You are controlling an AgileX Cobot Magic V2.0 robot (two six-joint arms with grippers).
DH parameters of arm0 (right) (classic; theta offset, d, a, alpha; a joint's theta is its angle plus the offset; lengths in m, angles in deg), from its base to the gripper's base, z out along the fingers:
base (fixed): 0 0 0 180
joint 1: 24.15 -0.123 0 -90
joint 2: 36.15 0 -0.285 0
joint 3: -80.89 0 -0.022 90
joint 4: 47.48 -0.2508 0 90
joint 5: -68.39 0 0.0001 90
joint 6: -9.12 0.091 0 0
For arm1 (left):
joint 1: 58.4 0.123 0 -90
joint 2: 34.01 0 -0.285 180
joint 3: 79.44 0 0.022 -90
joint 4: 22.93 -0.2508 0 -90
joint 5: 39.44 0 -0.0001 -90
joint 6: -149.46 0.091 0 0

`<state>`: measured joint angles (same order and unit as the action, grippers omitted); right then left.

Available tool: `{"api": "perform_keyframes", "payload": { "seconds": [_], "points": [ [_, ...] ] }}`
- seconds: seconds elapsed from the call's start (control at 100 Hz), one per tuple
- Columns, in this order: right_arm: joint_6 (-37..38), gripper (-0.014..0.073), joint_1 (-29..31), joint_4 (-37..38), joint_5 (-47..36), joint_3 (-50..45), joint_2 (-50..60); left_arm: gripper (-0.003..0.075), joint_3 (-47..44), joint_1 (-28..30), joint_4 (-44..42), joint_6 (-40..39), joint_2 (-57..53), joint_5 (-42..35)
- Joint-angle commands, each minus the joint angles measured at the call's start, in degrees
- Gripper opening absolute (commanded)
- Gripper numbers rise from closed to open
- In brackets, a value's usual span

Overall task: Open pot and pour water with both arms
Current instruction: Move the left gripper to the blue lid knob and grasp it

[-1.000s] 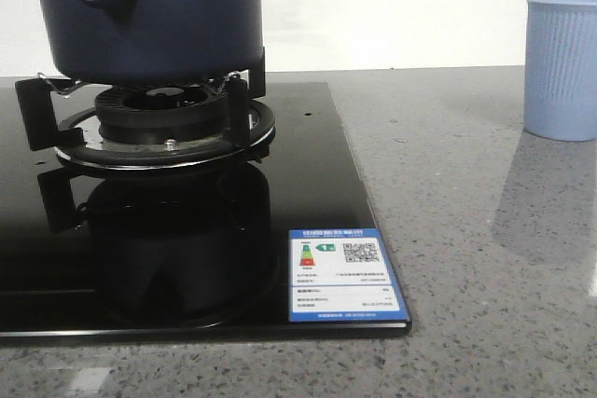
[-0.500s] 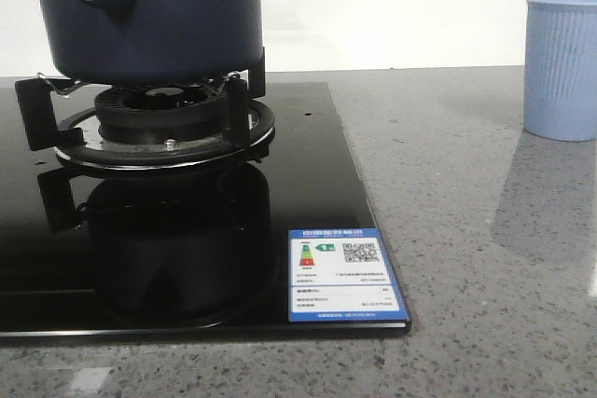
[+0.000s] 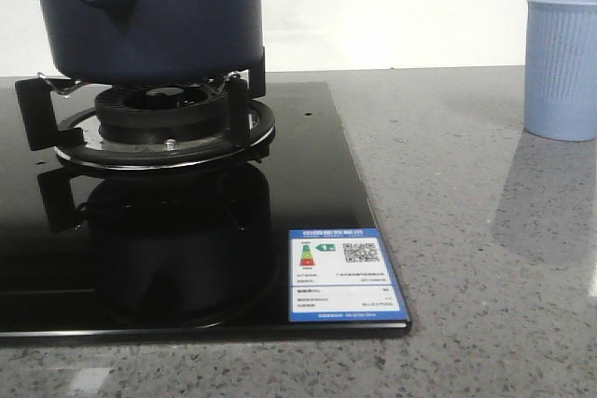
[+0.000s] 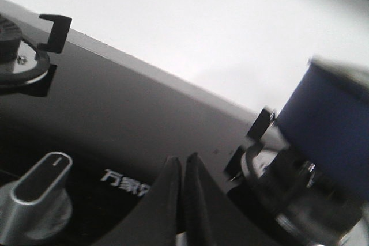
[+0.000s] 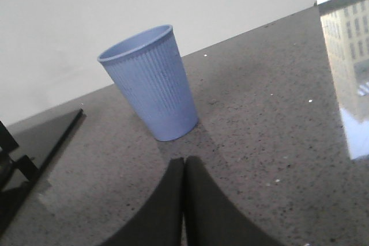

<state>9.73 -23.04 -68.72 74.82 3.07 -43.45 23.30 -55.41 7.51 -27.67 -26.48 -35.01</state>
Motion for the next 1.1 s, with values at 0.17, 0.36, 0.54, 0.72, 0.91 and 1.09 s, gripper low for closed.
{"api": "perform_keyframes", "payload": {
  "seconds": [0.17, 0.36, 0.54, 0.72, 0.91, 1.09],
  "points": [
    [-0.14, -0.0066, 0.36, -6.54, -5.55, 0.46, 1.1, -0.0019, 0.22, -0.53, 16.62, -0.44, -1.5, -5.6],
    [-1.68, -0.0062, 0.36, -0.24, 1.07, 9.09, -0.79, -0.0019, 9.34, -0.53, 9.12, 4.67, -0.24, 4.02],
    [-5.19, -0.0062, 0.36, 3.73, 10.27, 20.17, -11.01, -0.0019, 22.23, -0.53, 4.39, 16.83, 7.55, 16.11],
    [-11.04, -0.0062, -4.29, 4.0, 14.84, 28.59, -21.7, -0.0019, 32.77, -4.2, 4.33, 23.86, 16.26, 21.95],
    [-14.28, -0.0062, -9.88, 4.61, 16.63, 31.97, -27.82, -0.0018, 36.39, -10.28, 3.3, 24.0, 20.8, 22.04],
    [-14.28, -0.0006, -11.03, 4.61, 16.51, 32.5, -29.1, 0.0068, 37.1, -12.89, 5.4, 24.0, 23.93, 21.93]
  ]
}}
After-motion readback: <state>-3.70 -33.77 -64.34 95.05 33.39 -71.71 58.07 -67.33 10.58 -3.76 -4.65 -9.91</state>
